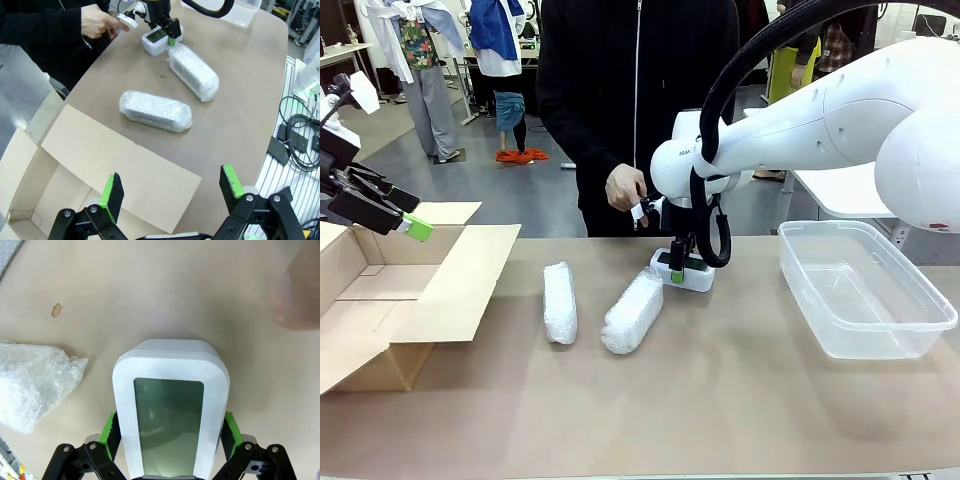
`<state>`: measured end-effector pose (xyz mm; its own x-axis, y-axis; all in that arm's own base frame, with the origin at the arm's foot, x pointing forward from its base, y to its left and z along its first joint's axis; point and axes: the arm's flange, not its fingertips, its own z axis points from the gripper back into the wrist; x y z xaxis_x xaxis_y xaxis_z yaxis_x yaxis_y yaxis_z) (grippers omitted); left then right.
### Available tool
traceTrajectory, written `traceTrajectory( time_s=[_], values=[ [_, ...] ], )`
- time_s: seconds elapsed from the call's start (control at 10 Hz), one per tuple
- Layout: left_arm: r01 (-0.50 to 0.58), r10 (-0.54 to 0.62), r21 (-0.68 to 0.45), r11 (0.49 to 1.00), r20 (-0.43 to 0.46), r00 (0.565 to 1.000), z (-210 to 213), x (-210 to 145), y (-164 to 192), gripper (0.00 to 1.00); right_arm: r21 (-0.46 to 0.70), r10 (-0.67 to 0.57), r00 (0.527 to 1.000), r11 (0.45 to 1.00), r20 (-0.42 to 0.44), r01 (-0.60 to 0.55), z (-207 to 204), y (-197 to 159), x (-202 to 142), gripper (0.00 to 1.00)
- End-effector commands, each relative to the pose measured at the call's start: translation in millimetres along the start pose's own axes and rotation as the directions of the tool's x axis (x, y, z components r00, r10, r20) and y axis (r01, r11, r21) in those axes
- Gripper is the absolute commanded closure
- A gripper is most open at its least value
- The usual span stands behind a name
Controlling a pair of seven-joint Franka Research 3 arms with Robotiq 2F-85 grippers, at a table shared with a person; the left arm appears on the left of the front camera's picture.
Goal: Separate and place wrapped and unwrapped clocks.
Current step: Pick up the Digital clock indicated by the person.
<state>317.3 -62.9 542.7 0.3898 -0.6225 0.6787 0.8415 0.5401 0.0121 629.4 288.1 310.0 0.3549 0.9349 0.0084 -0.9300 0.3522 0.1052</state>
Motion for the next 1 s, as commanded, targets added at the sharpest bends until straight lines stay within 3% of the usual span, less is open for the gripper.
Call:
traceTrajectory(
  time_s=[0.0, 0.1, 0.2, 0.3, 0.4, 0.5, 0.6, 0.7, 0.9],
  values=[
    [-0.005, 0.005, -0.015, 1.0, 0.006, 1.0, 0, 0, 1, 0.0, -0.027, 0.001, 1.0, 1.0, -0.022, -0.002, -1, -4, 4, 0.0],
    [-0.005, 0.005, -0.015, 1.0, 0.006, 1.0, 0, 0, 1, 0.0, -0.036, -0.004, 1.0, 0.999, -0.028, 0.003, -2, -4, 4, 0.18],
    [-0.005, 0.005, -0.015, 1.0, 0.006, 1.0, 0, 0, 1, 0.0, -0.038, 0.0, 1.0, 0.999, -0.029, -0.001, -2, -4, 4, 0.18],
    [-0.005, 0.005, -0.015, 1.0, 0.006, 1.0, 0, 0, 1, 0.0, -0.034, 0.0, 1.0, 0.999, -0.03, -0.001, -3, -4, 5, 0.36],
    [-0.005, 0.005, -0.015, 1.0, 0.006, 1.0, 0, 0, 1, 0.0, -0.026, 0.001, 0.999, 1.0, -0.034, -0.002, -3, -4, 5, 0.24],
    [-0.005, 0.005, -0.015, 1.0, 0.006, 1.0, 0, 0, 1, 0.0, -0.02, 0.003, 1.0, 1.0, -0.031, -0.004, -2, -3, 5, 0.54],
    [-0.005, 0.005, -0.015, 1.0, 0.006, 1.0, 0, 0, 1, 0.0, -0.016, 0.004, 1.0, 1.0, -0.028, -0.004, 0, -3, 5, 0.43],
    [-0.005, 0.005, -0.015, 1.0, 0.006, 1.0, 0, 0, 1, 0.0, 0.001, 0.012, 0.999, 1.0, -0.032, -0.012, 3, -1, 4, 0.73],
    [-0.005, 0.005, -0.015, 1.0, 0.006, 1.0, 0, 0, 1, 0.0, -0.001, 0.012, 1.0, 1.0, -0.018, -0.012, 25, 9, 0, 0.73]
  ],
)
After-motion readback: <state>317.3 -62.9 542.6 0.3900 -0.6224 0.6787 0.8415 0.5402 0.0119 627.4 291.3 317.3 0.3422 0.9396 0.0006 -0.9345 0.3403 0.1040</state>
